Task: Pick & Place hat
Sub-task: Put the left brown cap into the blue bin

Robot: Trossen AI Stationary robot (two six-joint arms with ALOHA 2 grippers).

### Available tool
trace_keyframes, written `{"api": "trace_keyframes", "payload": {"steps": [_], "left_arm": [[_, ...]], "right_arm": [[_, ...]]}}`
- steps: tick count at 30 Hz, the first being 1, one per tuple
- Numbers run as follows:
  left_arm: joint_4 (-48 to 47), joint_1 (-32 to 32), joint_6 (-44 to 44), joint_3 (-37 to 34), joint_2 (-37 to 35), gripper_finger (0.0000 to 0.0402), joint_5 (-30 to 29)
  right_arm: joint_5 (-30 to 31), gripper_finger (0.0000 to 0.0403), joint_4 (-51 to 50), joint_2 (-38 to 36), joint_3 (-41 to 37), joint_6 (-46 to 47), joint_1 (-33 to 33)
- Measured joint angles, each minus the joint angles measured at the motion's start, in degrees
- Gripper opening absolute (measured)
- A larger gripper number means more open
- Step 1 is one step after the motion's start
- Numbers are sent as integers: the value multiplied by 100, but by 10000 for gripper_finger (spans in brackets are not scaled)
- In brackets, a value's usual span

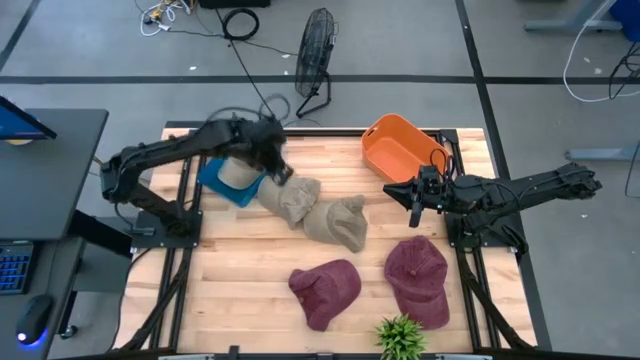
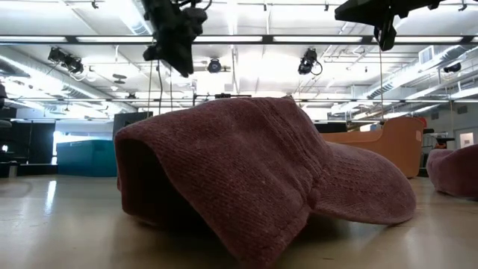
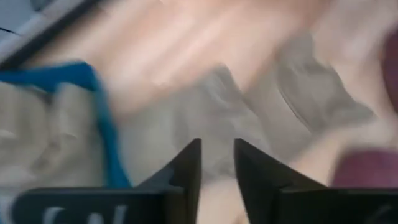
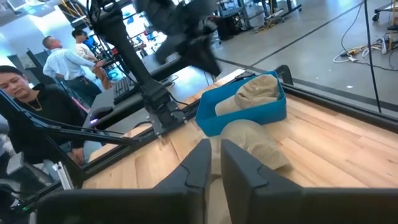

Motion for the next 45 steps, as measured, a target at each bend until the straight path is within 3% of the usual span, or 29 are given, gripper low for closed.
{"api": "trace_keyframes", "payload": {"steps": [6,12,16,23,27,30,39,45], "left_arm": [[109,-1193,-105,-267,276,195,-107],[344,-1716,-1071,-352,734,264,-420],[373,-1802,-1286,-352,1173,282,-776],[406,-1783,-1292,-352,1931,276,-1051],[432,-1773,-1286,-352,2184,264,-1314],[444,-1750,-1288,-352,2280,233,-1335],[500,-1499,-1292,-345,2299,27,-1371],[-60,-1462,-1649,178,2035,17,-1375]], "right_arm": [[-6,69,-212,-2,0,4,0],[-156,75,-363,0,0,149,0],[-169,75,-359,-2,0,161,0],[-286,75,-363,-2,0,309,0],[-326,75,-360,-2,0,310,2],[-323,75,-362,-2,0,308,2],[-323,75,-353,-2,0,324,1],[-323,75,-350,0,0,326,2]]}}
